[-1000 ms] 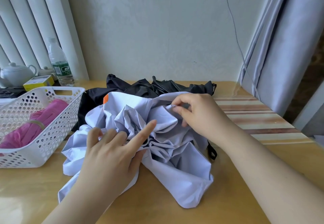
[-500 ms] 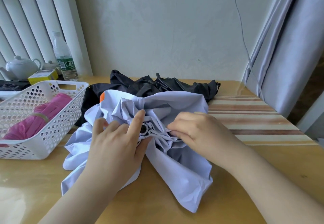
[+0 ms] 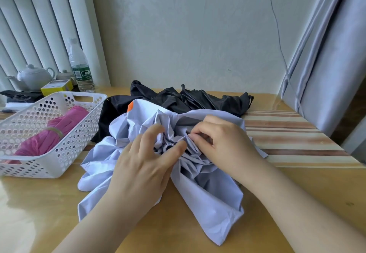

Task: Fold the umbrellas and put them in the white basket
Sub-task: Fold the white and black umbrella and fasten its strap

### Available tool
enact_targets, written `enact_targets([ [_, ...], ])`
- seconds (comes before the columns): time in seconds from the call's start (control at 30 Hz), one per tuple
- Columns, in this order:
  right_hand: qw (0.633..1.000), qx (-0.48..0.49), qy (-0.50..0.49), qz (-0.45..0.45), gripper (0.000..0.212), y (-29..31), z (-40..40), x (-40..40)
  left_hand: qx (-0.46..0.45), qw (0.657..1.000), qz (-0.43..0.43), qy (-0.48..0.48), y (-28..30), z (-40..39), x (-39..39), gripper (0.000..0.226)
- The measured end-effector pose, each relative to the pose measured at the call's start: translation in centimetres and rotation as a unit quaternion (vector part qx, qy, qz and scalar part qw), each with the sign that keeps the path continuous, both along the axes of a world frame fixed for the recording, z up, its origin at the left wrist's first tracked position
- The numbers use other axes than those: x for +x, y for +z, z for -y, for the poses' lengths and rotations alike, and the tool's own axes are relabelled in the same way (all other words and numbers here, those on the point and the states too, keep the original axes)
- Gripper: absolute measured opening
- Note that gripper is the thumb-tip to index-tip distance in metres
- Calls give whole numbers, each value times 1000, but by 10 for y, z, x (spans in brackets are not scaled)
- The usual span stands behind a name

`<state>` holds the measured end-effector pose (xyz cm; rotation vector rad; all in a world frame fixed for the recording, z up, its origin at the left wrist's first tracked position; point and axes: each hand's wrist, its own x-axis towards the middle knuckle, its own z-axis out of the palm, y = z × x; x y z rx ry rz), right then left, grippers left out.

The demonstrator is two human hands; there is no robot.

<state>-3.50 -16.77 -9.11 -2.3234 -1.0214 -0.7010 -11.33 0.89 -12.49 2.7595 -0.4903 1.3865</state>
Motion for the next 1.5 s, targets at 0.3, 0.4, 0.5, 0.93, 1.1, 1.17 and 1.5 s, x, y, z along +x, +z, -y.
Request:
enact_targets([
  [0.3,979,-182,34,-83,58,14,18,-13,107,993,-47,-6,1,0,5,65],
  [0.4,991,-122,28,-44,26,13,9,-11,104,993,-53,-10,2,1,6,72],
  [0.5,1000,-31,3,4,21,13,2,-5,109,991,-71,-13,4,-1,6,75],
  [0.93,994,-73,-25,-81,10,7,19,-8,-91,977,-164,-101,6,-12,25,33],
  [1.1,992,-113,3,-59,16,6,16,-15,-99,977,-154,-106,7,-10,27,35],
  [1.17,989,-134,-23,-52,22,6,17,-16,-106,979,-146,-92,7,-8,26,38],
  [1.5,990,-138,17,17,27,9,11,-14,-75,986,-130,-75,7,-1,30,51],
])
